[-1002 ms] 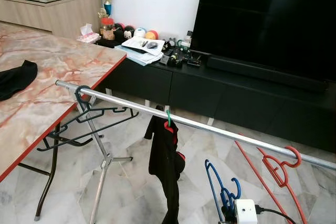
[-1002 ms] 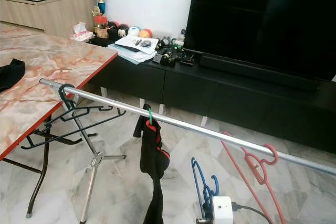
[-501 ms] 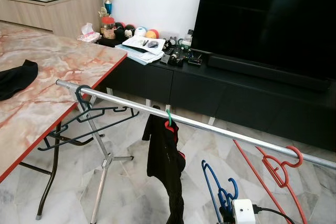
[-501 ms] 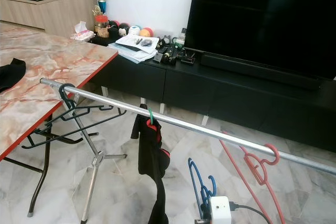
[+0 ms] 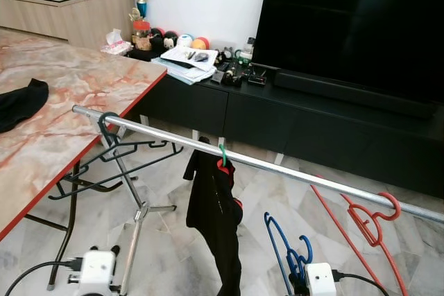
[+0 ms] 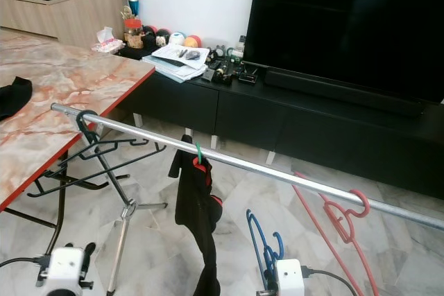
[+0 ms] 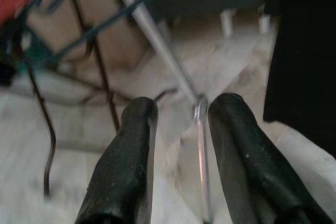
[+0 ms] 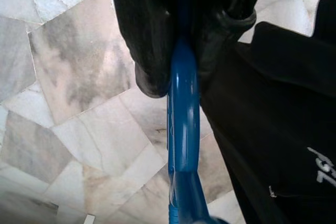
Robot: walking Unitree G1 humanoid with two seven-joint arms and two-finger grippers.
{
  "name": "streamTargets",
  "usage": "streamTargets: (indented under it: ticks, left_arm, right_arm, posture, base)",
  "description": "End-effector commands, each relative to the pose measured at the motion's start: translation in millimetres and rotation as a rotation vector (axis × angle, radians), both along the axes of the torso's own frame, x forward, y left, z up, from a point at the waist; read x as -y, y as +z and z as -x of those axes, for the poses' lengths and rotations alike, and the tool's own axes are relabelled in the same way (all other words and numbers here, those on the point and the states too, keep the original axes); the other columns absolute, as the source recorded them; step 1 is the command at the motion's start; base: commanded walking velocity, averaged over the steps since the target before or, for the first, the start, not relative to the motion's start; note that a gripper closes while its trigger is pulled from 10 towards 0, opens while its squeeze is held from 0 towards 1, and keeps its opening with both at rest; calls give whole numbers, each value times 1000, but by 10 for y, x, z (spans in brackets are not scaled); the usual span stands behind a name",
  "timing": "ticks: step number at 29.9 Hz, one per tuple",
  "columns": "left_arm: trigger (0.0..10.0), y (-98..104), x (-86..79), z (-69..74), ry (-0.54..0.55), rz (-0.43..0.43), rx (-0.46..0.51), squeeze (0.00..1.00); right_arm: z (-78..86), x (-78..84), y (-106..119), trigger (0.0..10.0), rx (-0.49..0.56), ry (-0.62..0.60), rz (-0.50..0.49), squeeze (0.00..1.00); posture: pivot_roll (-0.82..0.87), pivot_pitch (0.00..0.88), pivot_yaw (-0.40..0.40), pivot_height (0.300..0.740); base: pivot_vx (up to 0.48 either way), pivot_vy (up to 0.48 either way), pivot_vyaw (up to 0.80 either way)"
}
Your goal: Hang hanger
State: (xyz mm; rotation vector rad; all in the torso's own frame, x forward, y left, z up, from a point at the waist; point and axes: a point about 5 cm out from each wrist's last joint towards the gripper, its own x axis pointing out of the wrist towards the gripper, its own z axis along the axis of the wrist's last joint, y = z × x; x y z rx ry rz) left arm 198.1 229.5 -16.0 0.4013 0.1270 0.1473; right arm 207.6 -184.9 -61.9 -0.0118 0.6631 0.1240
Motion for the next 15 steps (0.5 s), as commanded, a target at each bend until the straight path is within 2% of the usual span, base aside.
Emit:
streamTargets:
  ticks: [1,4,5,6,7,8,9,10,11,12,13,15]
  left_arm:
    - [10000,-53,68,90,-26,11,-15,0]
    - [10000,-368,401,632,-20,44,-147,0]
    - [10000,-469,550,874,-13,49,-204,0]
    - [10000,-517,638,1018,-10,51,-235,0]
    - [10000,-572,804,1232,-10,47,-279,0]
    - [10000,-621,1105,1579,-23,31,-345,0]
    - [10000,-621,1105,1579,-23,31,-345,0]
    - [10000,-628,1325,1819,-43,17,-394,0]
    - [10000,-620,1470,1977,-61,5,-427,0]
    - [10000,-620,1470,1977,-61,5,-427,0]
    - [10000,-607,1556,2070,-74,-3,-443,0]
    - [10000,-603,1589,2105,-79,-6,-451,0]
  right_arm:
    - [-25,34,19,10000,7,-1,12,0]
    - [-30,44,26,10000,17,-10,19,0]
    - [-32,50,29,10000,22,-19,25,0]
    - [-33,55,31,10000,26,-25,28,0]
    - [-32,58,31,10000,27,-35,24,0]
    - [-31,58,32,10000,29,-46,14,0]
    - [-31,58,32,10000,29,-46,14,0]
    - [-32,56,33,10000,32,-47,11,0]
    - [-36,54,38,10000,38,-46,8,0]
    - [-36,54,38,10000,38,-46,8,0]
    - [-40,51,43,10000,43,-42,6,0]
    - [-46,52,50,10000,53,-43,11,0]
  posture:
    - [131,0,-91,740]
    - [132,0,-94,740]
    - [132,0,-94,740]
    - [132,0,-94,740]
    - [131,0,-98,740]
    - [128,0,-98,740]
    - [128,0,-98,740]
    - [127,0,-98,740]
    - [124,0,-98,740]
    - [124,0,-98,740]
    - [121,0,-97,740]
    - [119,0,-96,740]
  base:
    - [0,0,0]
    - [0,0,0]
    - [0,0,0]
    - [0,0,0]
    - [0,0,0]
    - [0,0,0]
    - [0,0,0]
    - [0,0,0]
    - [0,0,0]
    - [0,0,0]
    - [0,0,0]
    - [0,0,0]
